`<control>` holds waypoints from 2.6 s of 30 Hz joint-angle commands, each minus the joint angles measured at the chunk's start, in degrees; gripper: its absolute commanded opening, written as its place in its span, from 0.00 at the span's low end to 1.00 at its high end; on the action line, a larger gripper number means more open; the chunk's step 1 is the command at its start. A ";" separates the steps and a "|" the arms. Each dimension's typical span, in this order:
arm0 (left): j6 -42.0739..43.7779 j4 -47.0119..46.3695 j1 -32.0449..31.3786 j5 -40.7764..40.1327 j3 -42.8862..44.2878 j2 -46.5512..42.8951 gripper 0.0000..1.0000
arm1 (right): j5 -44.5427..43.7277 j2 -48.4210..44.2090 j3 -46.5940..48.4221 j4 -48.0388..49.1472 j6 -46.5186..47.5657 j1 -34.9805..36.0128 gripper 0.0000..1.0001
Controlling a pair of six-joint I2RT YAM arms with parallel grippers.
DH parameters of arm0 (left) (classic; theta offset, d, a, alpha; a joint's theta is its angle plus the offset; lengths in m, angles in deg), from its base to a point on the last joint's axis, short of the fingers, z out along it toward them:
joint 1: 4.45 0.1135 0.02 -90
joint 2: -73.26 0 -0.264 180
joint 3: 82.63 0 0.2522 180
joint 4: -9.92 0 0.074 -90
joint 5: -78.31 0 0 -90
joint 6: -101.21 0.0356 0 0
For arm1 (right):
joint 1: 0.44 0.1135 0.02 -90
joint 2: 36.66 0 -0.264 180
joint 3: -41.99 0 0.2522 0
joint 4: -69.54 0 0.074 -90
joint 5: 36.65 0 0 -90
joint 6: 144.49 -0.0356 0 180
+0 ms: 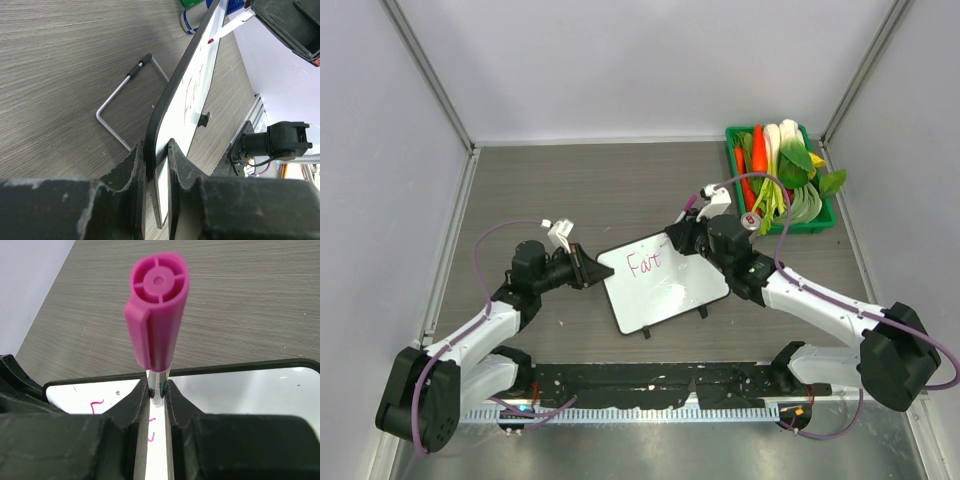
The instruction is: Write a sentence on the whiteboard
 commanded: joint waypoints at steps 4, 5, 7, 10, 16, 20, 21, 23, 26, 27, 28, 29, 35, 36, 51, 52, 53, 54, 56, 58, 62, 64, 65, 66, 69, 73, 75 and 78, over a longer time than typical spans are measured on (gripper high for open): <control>6.53 2.77 0.29 -5.39 -1.34 0.21 0.00 | -0.79 -0.68 -3.30 2.60 0.28 -0.28 0.01; 6.53 2.68 0.29 -5.39 -1.34 0.30 0.00 | -0.35 -0.77 -3.74 2.42 0.28 -0.28 0.02; 6.44 2.59 0.20 -5.39 -1.34 0.30 0.00 | 0.18 -0.94 -4.62 2.25 0.20 -0.28 0.01; 6.53 2.59 0.29 -5.30 -1.34 0.21 0.00 | 0.97 -1.38 -5.85 1.72 0.11 -0.37 0.01; 6.53 2.59 0.29 -5.30 -1.42 0.21 0.00 | 2.29 -2.61 -7.88 1.37 0.02 -0.37 0.01; 6.53 2.59 0.29 -5.30 -1.42 0.21 0.00 | 1.59 -3.05 -7.97 1.98 -0.60 -0.28 0.01; 6.53 2.59 0.29 -5.30 -1.42 0.12 0.00 | 1.59 -3.14 -7.88 2.24 -0.77 -0.37 0.02; 6.53 2.68 0.28 -5.39 -1.42 0.04 0.00 | 1.06 -3.58 -7.70 3.03 -1.03 -0.37 0.01; 6.53 2.68 0.29 -5.48 -1.51 -0.23 0.00 | 0.45 -4.81 -7.18 4.35 -1.04 -0.37 0.01; 6.53 2.68 0.29 -5.48 -1.51 -0.23 0.00 | 0.36 -5.25 -7.09 4.88 -1.04 -0.28 0.01; 6.44 2.68 0.29 -5.48 -1.51 -0.23 0.00 | 0.18 -5.51 -7.09 5.23 -0.77 -0.28 0.02; 6.53 2.77 0.29 -5.48 -1.51 -0.32 0.00 | 0.01 -6.04 -7.18 5.67 -0.77 -0.28 0.01; 6.53 2.86 0.20 -5.48 -1.51 -0.40 0.00 | 0.36 -6.39 -7.53 7.78 -0.59 -0.28 0.01; 6.44 2.77 0.37 -5.57 -1.51 -0.40 0.00 | 0.53 -6.39 -7.70 8.65 -0.42 -0.19 0.01; 6.44 2.77 0.29 -5.48 -1.51 -0.40 0.00 | 0.36 -2.53 -6.83 13.23 0.46 -0.37 0.01; 6.62 2.77 0.29 -5.48 -1.60 -0.49 0.00 | 0.27 -2.09 -6.74 13.23 0.37 -0.19 0.01; 6.53 2.77 0.29 -5.48 -1.60 -0.40 0.00 | 0.18 -2.00 -6.82 13.32 0.37 -0.19 0.02; 6.53 2.77 0.29 -5.48 -1.60 -0.49 0.00 | 0.10 -1.74 -6.91 13.41 0.46 -0.19 0.01; 6.53 2.77 0.29 -5.48 -1.60 -0.49 0.00 | 0.01 -1.47 -7.18 13.93 0.46 -0.19 0.02; 6.53 2.77 0.29 -5.57 -1.60 -0.40 0.00 | 0.01 -1.03 -7.26 14.28 0.46 -0.10 0.02; 6.53 2.86 0.29 -5.57 -1.60 -0.49 0.00 | -0.60 -0.86 -7.35 14.55 0.63 -0.02 0.02; 6.53 2.86 0.29 -5.57 -1.60 -0.49 0.00 | -1.05 -0.86 -7.35 14.55 0.90 0.07 0.01; 6.53 2.86 0.29 -5.57 -1.60 -0.58 0.00 | -1.14 -0.77 -7.44 14.55 0.90 0.25 0.01; 6.53 2.86 0.29 -5.48 -1.60 -0.58 0.00 | -1.31 -0.77 -7.44 14.47 0.99 0.25 0.01; 6.53 2.86 0.29 -5.57 -1.51 -0.49 0.00 | -2.28 -0.24 -7.09 14.20 1.34 0.51 0.01; 6.53 2.86 0.20 -5.65 -1.60 -0.49 0.00 | -3.95 -0.15 -7.09 13.76 1.69 0.60 0.01; 6.44 2.86 0.20 -5.66 -1.60 -0.58 0.00 | -4.74 -0.33 -7.00 13.41 1.60 0.51 0.01; 6.53 2.86 0.29 -5.66 -1.60 -0.49 0.00 | -6.23 -0.85 -6.91 13.15 1.69 0.60 0.01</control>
